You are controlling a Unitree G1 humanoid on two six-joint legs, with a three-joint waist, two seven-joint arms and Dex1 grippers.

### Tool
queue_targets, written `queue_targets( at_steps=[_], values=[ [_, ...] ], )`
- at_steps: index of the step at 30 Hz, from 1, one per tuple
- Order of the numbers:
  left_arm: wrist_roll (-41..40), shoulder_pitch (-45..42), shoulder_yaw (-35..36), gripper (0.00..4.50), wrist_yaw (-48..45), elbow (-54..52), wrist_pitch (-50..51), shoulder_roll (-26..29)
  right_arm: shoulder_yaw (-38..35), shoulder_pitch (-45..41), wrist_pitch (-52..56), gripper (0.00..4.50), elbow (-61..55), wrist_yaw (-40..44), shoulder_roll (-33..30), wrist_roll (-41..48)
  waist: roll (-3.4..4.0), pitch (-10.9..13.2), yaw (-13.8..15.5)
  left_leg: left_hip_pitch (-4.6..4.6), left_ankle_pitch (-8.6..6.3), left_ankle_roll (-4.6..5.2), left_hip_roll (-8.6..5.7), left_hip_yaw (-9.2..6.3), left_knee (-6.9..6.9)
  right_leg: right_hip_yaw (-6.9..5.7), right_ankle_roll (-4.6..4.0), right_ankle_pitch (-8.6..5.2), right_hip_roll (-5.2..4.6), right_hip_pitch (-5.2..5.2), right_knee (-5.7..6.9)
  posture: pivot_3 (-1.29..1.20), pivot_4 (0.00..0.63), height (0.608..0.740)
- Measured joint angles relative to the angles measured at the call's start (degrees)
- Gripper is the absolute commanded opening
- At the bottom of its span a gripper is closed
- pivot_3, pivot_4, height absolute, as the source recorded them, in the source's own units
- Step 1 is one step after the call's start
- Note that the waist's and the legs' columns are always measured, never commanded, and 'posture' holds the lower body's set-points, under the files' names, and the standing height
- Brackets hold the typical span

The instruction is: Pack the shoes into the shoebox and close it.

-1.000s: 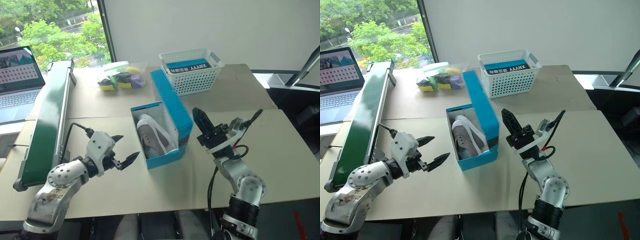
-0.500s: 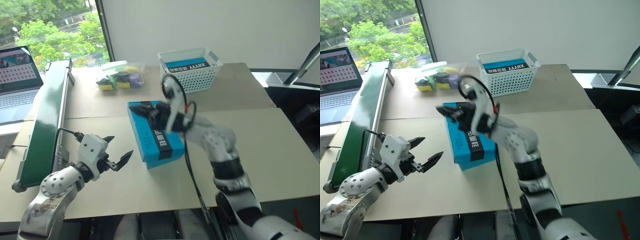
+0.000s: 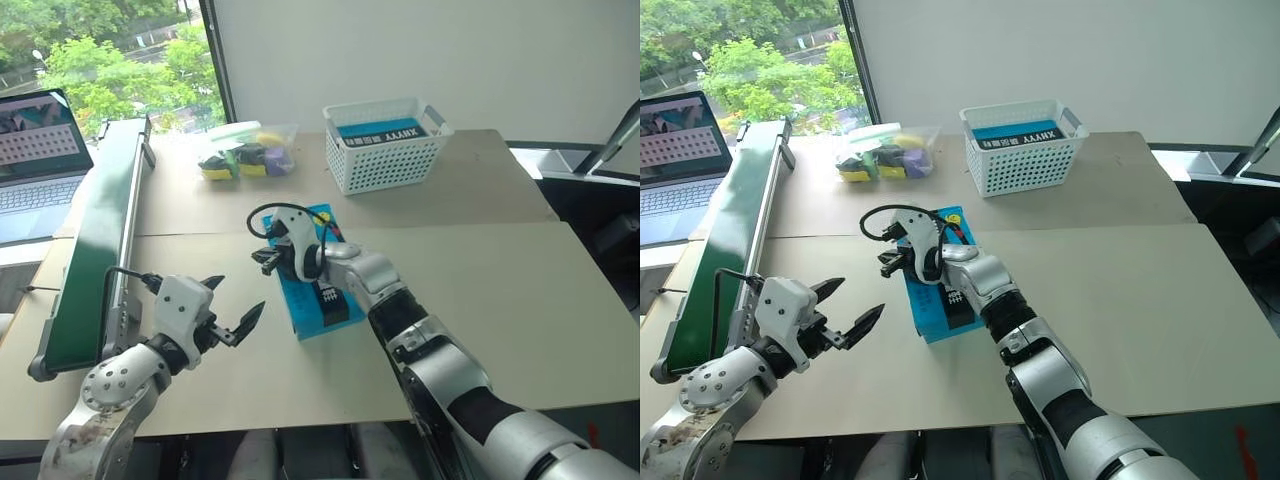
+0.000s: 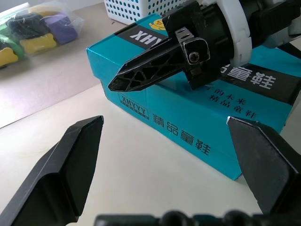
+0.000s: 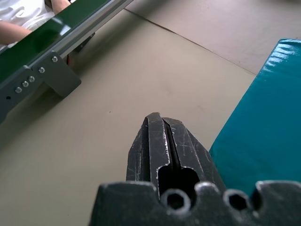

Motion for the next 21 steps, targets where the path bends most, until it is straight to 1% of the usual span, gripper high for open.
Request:
queue_targets(
  at_steps=[2, 4, 9, 16, 21],
  values=[
    [-0.01, 0.03, 0.09, 4.50, 0.63, -0.01, 0.00, -0.49, -2.03, -0.02, 0.66, 0.07, 0.04, 0.16, 0.62, 0.24, 0.00, 0.00, -0.03, 0.01, 0.00, 0.00, 0.00, 0.00, 0.02, -0.01, 0.00, 0.00, 0.00, 0.01, 0.00, 0.00, 0.150, 0.735],
    [-0.01, 0.03, 0.08, 4.50, 1.14, -0.03, 0.00, -0.66, -2.54, -0.05, 0.74, 0.07, 0.19, 0.26, 0.98, 0.00, 0.00, 0.00, -0.11, 0.01, 0.00, 0.00, 0.00, 0.00, 0.02, -0.01, 0.00, 0.00, 0.03, 0.00, 0.00, 0.00, 0.150, 0.735],
    [0.26, 0.09, 0.05, 4.50, 2.29, -0.05, -0.28, -1.73, -2.81, -0.24, 0.58, 0.07, 0.33, 0.72, 1.79, -1.63, 0.00, 0.00, -0.37, -0.01, 0.00, 0.00, 0.00, 0.01, 0.02, -0.01, 0.00, 0.00, 0.02, -0.02, 0.00, 0.00, 0.150, 0.735],
    [0.78, 0.08, -0.11, 4.50, 5.20, -0.32, -0.56, -5.55, -2.93, -0.18, -0.46, 0.07, 1.01, 0.37, 1.77, -4.02, 0.00, 0.00, -0.27, 0.00, 0.00, 0.00, -0.01, -0.01, 0.09, -0.01, 0.01, 0.01, 0.02, 0.04, 0.03, 0.00, 0.150, 0.735],
    [0.98, -0.10, -0.36, 4.50, 6.14, -0.87, -0.78, -7.20, -3.70, -0.16, -0.83, 0.07, 1.49, 0.12, 1.73, -4.25, 0.00, 0.00, -0.05, 0.01, 0.00, 0.00, -0.01, -0.01, 0.10, -0.02, 0.01, 0.01, 0.03, 0.05, 0.04, 0.00, 0.150, 0.735]
  ],
)
